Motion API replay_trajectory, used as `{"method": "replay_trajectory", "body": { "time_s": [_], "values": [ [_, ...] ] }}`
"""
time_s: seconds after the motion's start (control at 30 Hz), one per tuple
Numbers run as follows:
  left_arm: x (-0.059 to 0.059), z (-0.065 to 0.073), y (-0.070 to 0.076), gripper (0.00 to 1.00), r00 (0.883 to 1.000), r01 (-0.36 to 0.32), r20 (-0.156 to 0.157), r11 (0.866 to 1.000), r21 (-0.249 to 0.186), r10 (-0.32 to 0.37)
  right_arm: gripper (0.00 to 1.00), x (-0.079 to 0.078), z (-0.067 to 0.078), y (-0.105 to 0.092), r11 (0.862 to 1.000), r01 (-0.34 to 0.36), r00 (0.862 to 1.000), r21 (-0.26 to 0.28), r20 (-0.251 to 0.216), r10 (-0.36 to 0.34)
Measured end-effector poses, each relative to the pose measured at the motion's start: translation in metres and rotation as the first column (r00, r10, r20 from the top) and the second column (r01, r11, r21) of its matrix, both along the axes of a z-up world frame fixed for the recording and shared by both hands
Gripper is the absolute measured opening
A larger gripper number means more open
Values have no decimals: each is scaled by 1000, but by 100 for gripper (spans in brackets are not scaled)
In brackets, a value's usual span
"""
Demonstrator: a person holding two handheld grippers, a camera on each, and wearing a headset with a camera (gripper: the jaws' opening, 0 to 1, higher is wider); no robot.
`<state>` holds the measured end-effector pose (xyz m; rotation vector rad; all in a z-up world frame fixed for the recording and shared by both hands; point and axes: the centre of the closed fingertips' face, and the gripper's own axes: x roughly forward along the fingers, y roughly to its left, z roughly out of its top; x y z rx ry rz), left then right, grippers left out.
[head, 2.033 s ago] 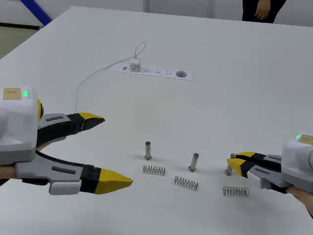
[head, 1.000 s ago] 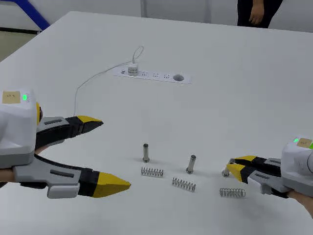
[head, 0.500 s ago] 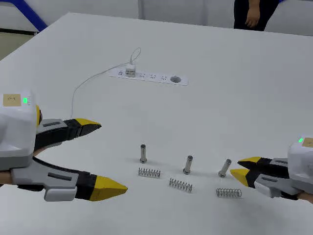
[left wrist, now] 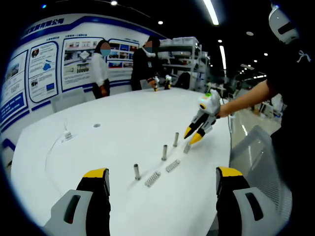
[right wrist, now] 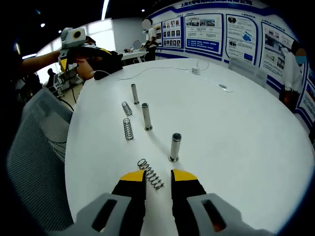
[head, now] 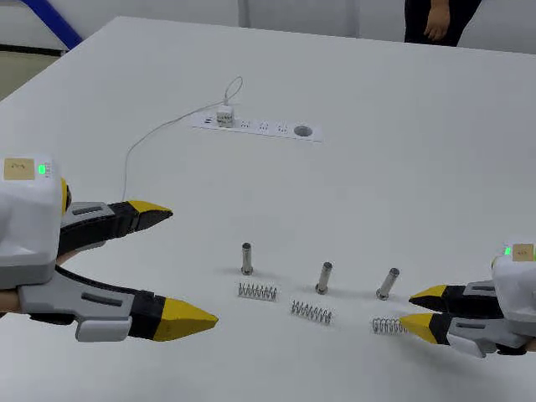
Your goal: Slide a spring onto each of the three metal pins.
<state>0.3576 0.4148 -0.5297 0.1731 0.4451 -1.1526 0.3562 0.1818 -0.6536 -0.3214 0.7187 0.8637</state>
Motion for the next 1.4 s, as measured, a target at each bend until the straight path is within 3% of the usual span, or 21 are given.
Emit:
{"method": "replay_trajectory", "body": {
  "time_s": [0.27, 0.33, 0.5, 0.77, 1.4],
  "values": [
    [-1, -2, 0, 91, 1000, -2, -10, 1000, 3, 2, 21, -1, -14, -1, 996, -68, 997, -60, -35, 66],
    [0, -2, 0, 91, 1000, -2, -11, 1000, 8, 2, 21, 0, -18, -4, 990, -100, 995, -99, -27, 98],
    [1, -2, 2, 91, 1000, -10, -11, 1000, 9, 10, 21, -4, -24, -2, 983, -141, 990, -117, -47, 136],
    [1, -4, 0, 91, 1000, -7, -18, 1000, 15, 7, 20, -3, -23, 1, 983, -157, 987, -95, -62, 151],
    [5, -2, 0, 91, 1000, -15, -16, 1000, 1, 15, 13, -2, -24, 0, 981, -166, 985, -99, -70, 159]
  ]
}}
